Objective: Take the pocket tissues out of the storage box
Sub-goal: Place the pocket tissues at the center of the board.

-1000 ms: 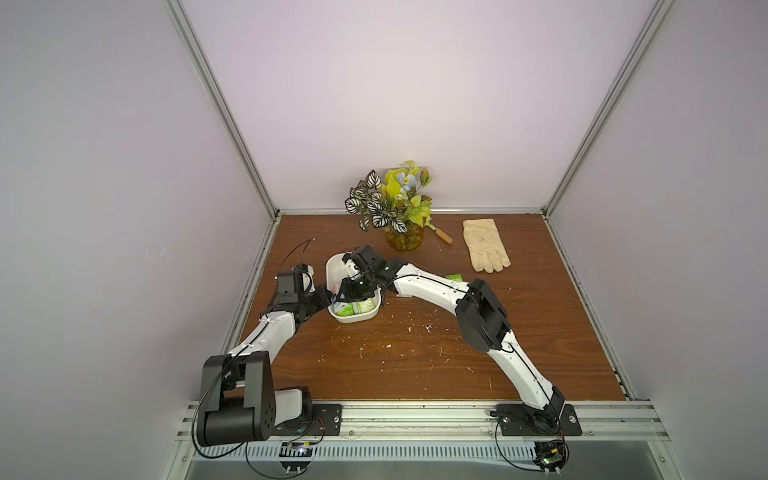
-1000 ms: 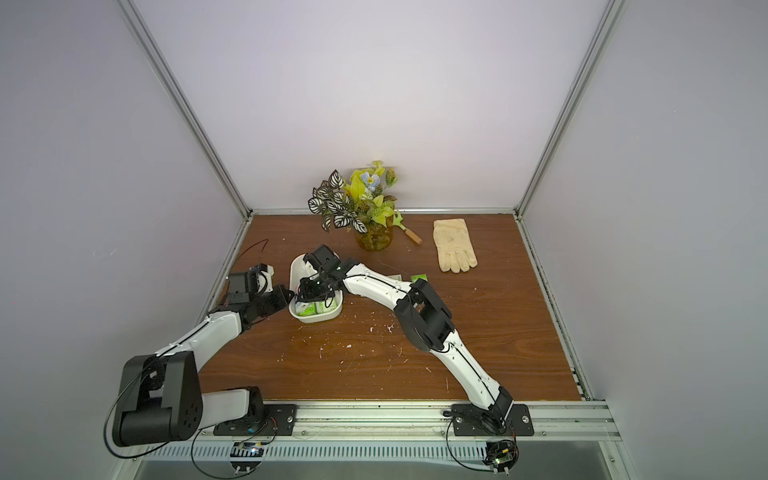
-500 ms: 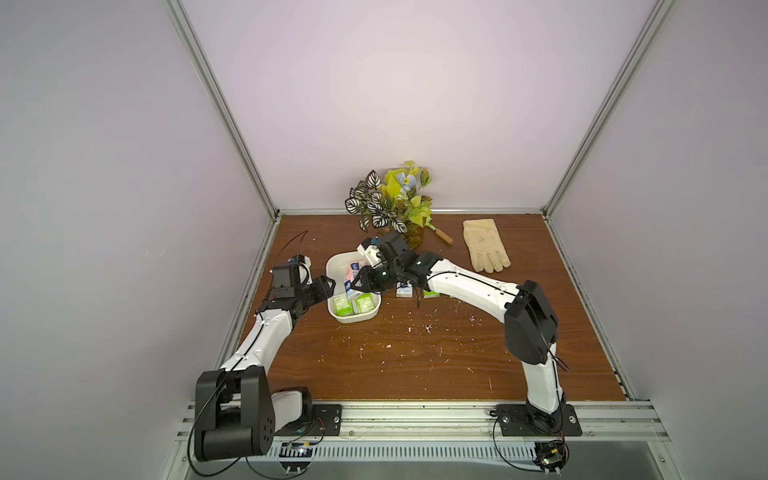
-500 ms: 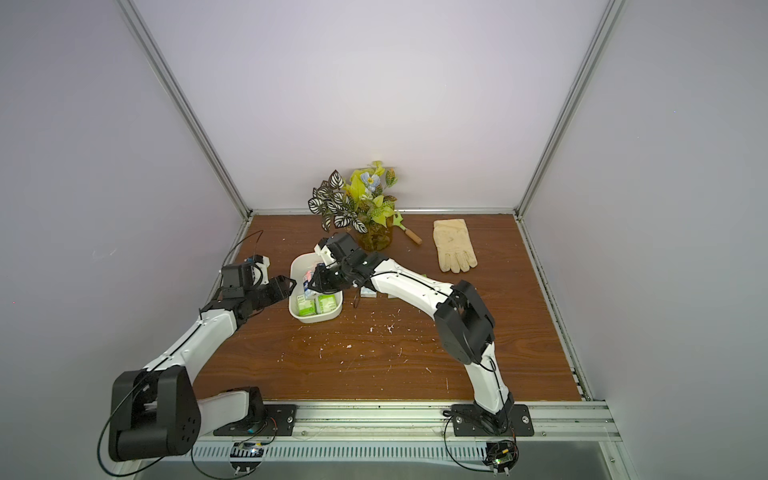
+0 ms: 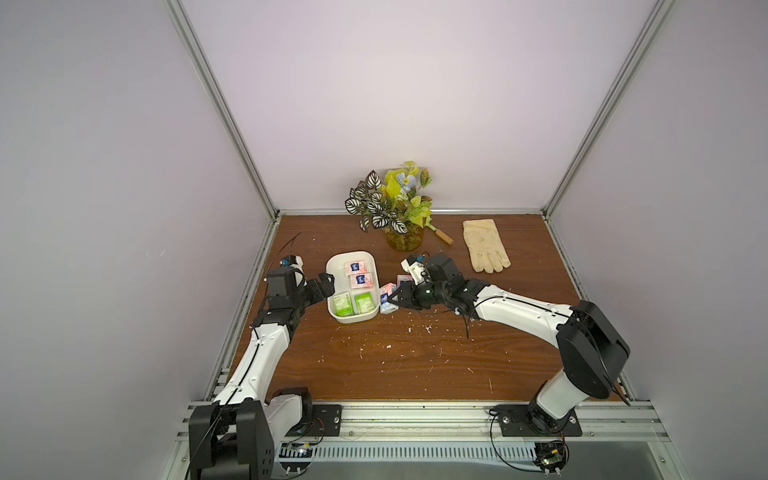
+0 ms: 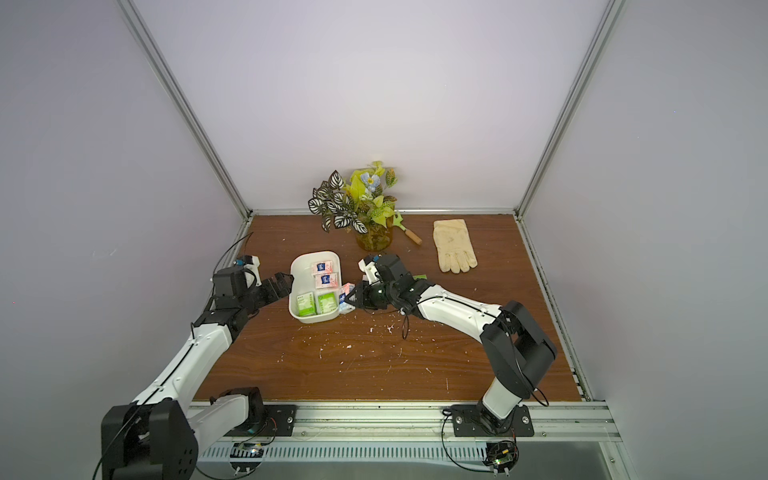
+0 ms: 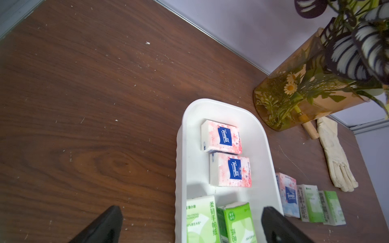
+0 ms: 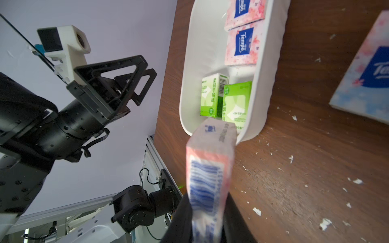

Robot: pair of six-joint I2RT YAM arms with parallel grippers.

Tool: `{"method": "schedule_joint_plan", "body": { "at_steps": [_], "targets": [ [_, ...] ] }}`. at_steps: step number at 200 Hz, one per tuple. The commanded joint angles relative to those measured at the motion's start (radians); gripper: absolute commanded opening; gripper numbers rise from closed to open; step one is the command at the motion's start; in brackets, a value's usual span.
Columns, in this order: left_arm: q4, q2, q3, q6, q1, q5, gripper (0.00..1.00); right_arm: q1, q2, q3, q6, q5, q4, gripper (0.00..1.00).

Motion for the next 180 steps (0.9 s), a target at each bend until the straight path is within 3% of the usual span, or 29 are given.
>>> {"method": "schedule_joint_plan", "body": {
  "at_steps": [1,62,180],
  "targets": [
    [0.019,-0.001,-0.003,-0.007,0.011,-0.022,1.00,-0.022,-0.050,-0.079,0.051,0.007,0.120,0.24],
    [0.027,0.002,-0.013,-0.012,0.011,-0.017,1.00,-0.057,-0.021,-0.201,0.046,0.012,0.172,0.24],
    [0.022,0.019,-0.006,-0.009,0.010,-0.010,1.00,-0.062,0.098,-0.187,0.032,0.001,0.212,0.25]
  ]
}}
